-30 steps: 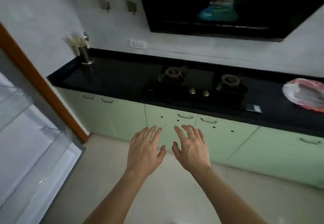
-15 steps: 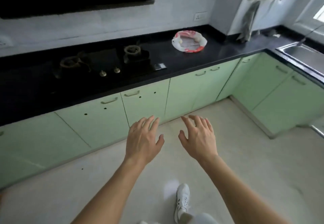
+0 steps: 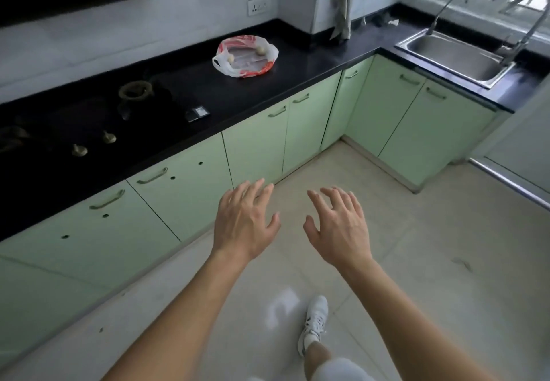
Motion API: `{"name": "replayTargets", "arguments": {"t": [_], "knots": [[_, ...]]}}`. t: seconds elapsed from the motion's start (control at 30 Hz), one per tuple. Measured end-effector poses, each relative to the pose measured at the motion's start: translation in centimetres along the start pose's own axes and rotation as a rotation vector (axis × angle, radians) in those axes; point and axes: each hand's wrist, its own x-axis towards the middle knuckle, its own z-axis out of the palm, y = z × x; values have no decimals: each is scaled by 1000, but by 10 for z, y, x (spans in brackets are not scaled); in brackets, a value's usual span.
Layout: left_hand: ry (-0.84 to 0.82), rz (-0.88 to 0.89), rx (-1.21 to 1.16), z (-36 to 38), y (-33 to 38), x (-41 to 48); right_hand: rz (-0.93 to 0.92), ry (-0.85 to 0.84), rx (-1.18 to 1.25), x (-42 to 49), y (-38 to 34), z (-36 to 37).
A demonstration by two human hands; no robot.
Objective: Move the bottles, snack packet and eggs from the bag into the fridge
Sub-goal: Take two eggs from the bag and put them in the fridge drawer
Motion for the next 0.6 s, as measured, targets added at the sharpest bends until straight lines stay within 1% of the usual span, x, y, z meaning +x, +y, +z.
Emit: {"name": "replayTargets", "arguments": {"t": [0.2, 0.37, 0.6], "knots": [[-39, -1, 24, 26, 47, 83, -19, 9, 15, 66, 70, 14], [-19, -42, 34, 37, 80, 145, -51, -24, 15, 123, 125, 15], [-30, -94, 63, 47, 100, 204, -68, -38, 51, 193, 167, 21]]}}
